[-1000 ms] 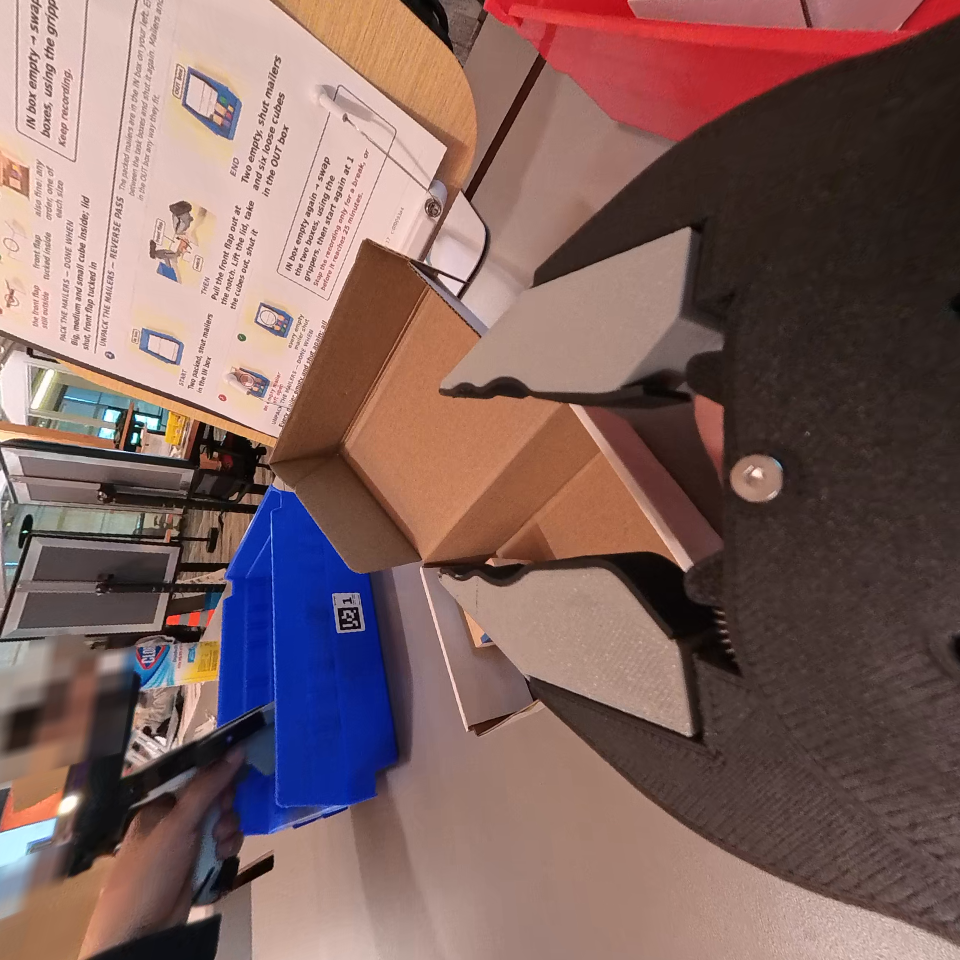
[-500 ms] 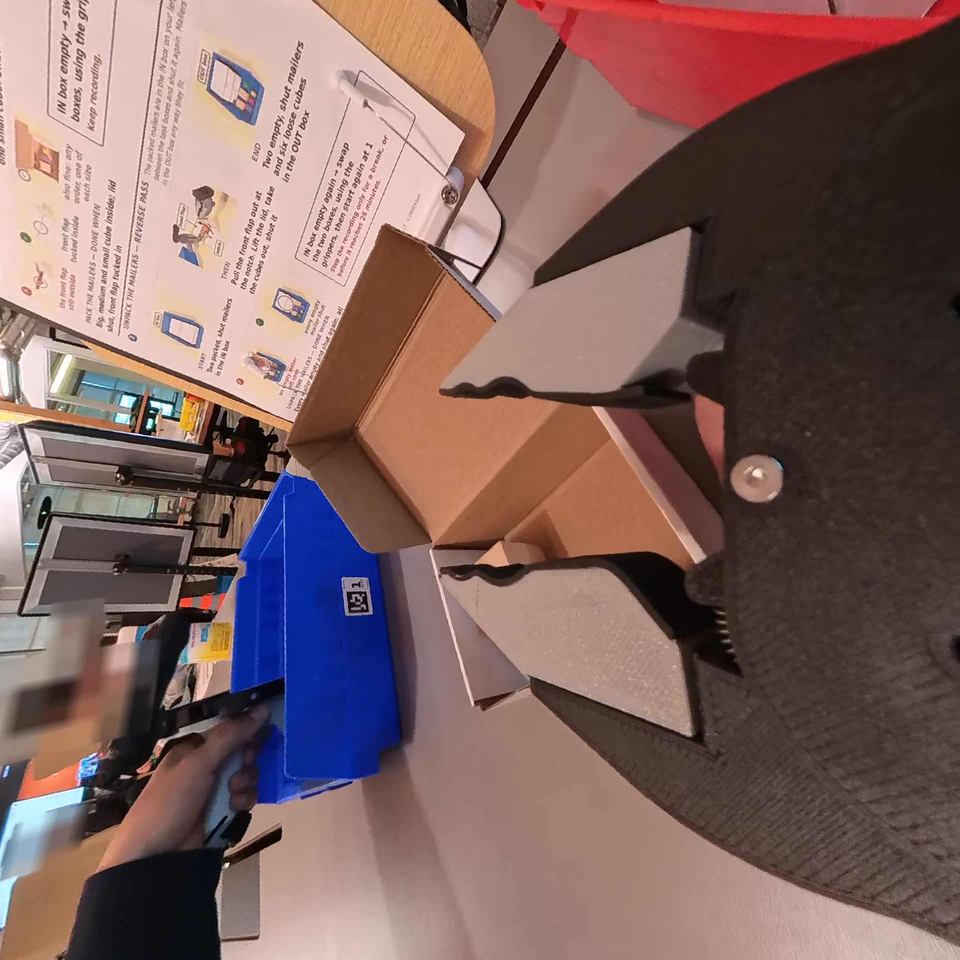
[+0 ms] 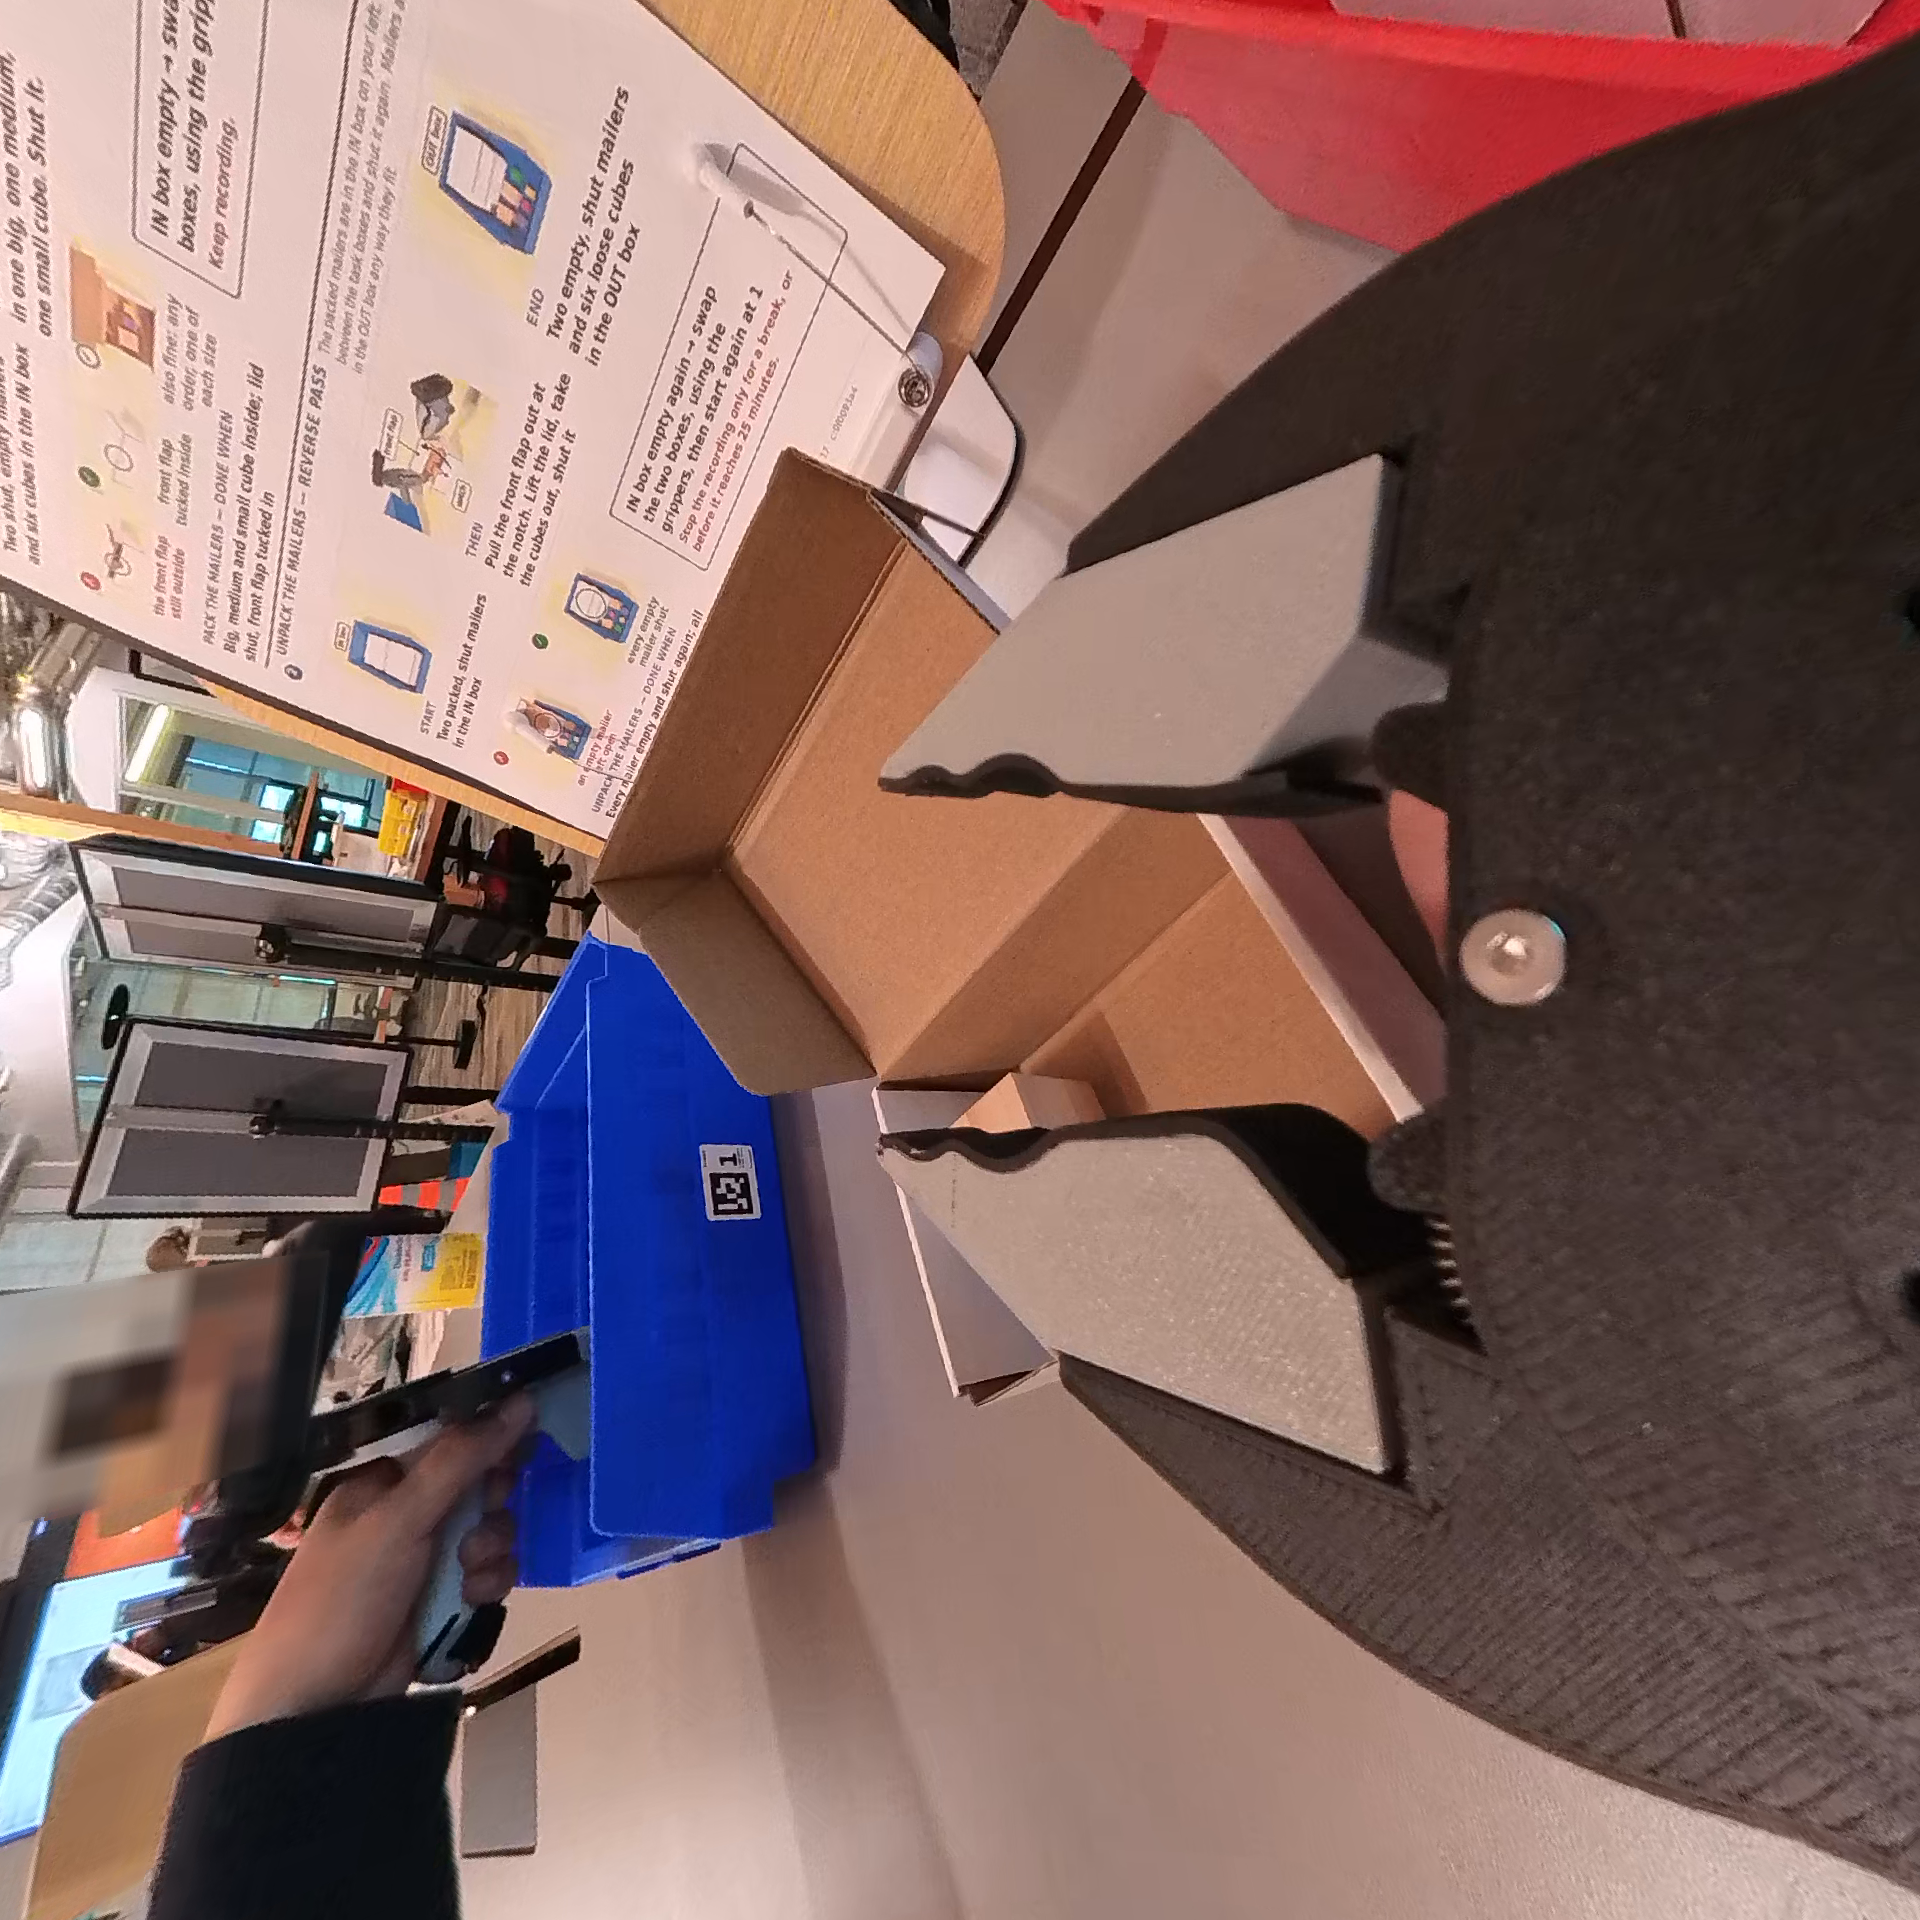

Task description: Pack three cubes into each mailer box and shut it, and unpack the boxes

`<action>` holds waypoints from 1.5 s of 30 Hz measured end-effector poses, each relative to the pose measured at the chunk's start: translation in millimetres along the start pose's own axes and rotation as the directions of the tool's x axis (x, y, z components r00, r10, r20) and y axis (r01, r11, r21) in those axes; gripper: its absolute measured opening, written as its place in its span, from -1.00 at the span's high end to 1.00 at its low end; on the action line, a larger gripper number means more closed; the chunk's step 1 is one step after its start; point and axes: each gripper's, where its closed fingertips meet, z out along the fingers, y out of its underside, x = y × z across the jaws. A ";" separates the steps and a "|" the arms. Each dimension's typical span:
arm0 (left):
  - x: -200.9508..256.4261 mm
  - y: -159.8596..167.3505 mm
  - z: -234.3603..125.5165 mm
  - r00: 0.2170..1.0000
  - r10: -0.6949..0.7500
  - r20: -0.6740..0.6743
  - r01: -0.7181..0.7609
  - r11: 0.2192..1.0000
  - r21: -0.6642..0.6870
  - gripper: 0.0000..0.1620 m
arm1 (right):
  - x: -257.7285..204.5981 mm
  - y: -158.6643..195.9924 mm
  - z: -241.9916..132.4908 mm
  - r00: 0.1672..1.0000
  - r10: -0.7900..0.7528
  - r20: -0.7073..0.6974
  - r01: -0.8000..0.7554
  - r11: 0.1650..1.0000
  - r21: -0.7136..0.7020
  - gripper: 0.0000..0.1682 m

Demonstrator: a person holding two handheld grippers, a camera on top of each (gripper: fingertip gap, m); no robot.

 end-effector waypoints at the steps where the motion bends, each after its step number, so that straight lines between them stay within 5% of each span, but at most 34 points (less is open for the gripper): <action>1: -1.7 2.1 1.7 1.000 0.003 0.012 -0.003 1.000 -0.011 0.11 | -0.3 0.2 0.1 1.000 -0.001 0.000 0.001 1.000 -0.001 0.26; 7: 2.8 15.9 22.7 1.000 -0.008 -0.024 0.007 0.998 -0.069 0.16 | 0.9 0.9 -0.1 1.000 0.001 -0.003 -0.001 1.000 -0.002 0.27; 13: 14.5 17.1 24.0 0.988 -0.052 -0.147 0.045 0.998 -0.052 0.66 | 0.0 1.9 0.6 1.000 0.004 0.003 -0.004 1.000 -0.006 0.27; 45: 14.5 2.0 -2.9 0.995 0.012 -0.098 -0.011 1.000 0.011 0.45 | 1.6 2.5 0.6 1.000 0.010 -0.001 -0.010 1.000 -0.007 0.28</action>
